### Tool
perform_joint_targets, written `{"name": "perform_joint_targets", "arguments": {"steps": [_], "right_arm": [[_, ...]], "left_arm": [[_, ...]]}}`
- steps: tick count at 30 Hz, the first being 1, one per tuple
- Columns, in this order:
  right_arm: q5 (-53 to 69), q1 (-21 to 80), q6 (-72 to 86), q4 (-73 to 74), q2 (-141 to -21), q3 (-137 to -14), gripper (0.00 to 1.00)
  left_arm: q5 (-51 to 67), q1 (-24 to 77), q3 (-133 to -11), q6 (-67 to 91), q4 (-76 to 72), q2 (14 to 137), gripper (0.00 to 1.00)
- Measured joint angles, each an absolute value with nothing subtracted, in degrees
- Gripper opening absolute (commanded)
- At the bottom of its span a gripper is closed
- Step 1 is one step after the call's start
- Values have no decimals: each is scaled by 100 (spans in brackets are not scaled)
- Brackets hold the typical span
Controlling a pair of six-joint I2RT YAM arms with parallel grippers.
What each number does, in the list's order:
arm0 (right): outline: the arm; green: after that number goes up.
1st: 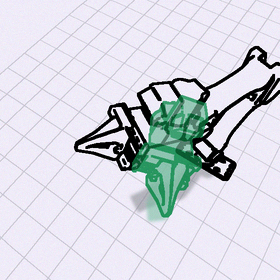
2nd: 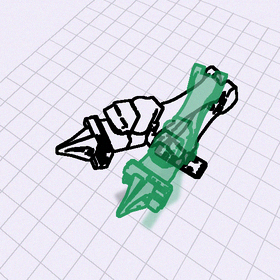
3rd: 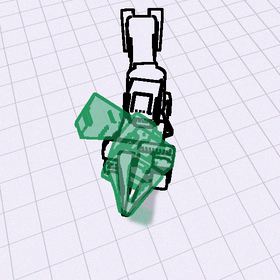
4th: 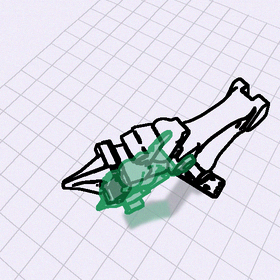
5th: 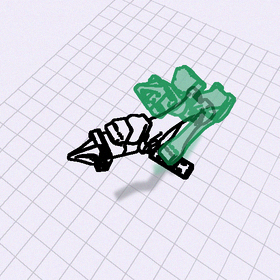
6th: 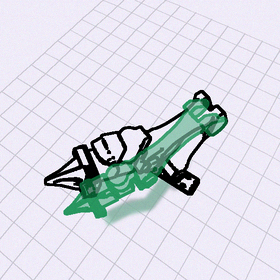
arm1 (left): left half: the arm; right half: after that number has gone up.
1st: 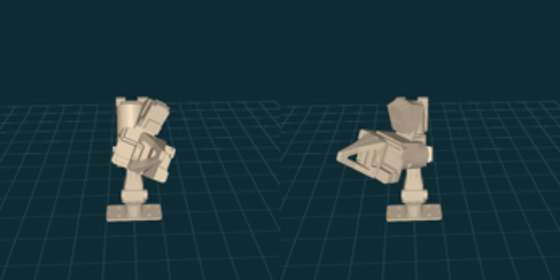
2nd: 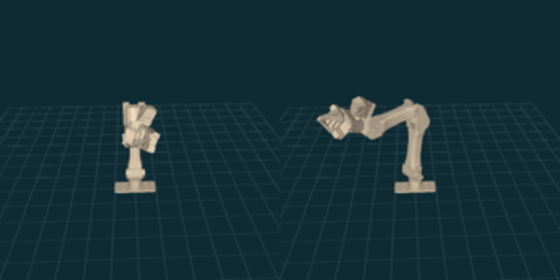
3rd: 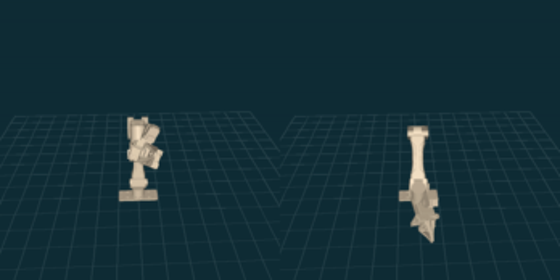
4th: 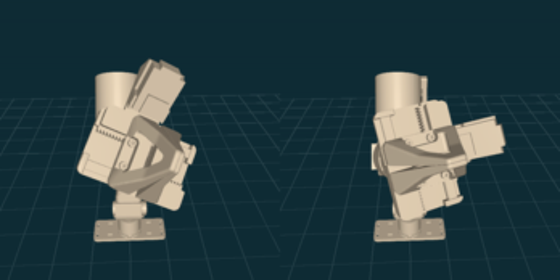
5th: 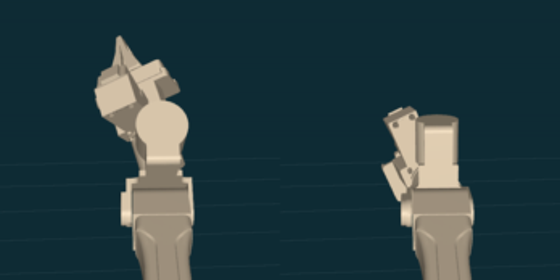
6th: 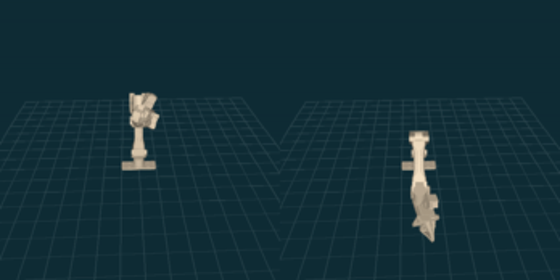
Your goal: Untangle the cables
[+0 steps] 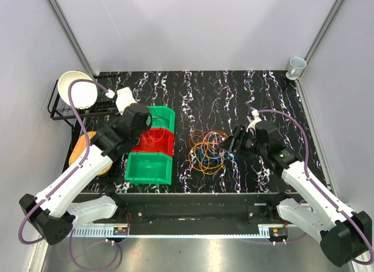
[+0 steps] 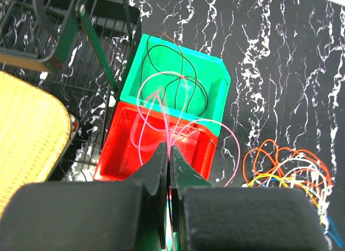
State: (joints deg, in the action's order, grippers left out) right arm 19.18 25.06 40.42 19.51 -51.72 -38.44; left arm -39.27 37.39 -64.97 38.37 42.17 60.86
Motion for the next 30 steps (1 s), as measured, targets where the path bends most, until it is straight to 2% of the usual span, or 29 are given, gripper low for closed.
{"name": "perform_joint_targets", "arguments": {"steps": [12, 19, 30], "right_arm": [[1920, 2506, 4040, 1914, -5181, -3767, 64], [1920, 2506, 4042, 1911, -5218, -3745, 64], [1918, 2506, 4040, 1907, -5236, -3693, 64]], "left_arm": [[-3992, 3739, -5861, 5317, 4648, 6128, 0], [-3942, 3739, -5846, 6128, 4827, 6578, 0], [-3734, 3483, -5798, 6720, 4788, 6960, 0]]}}
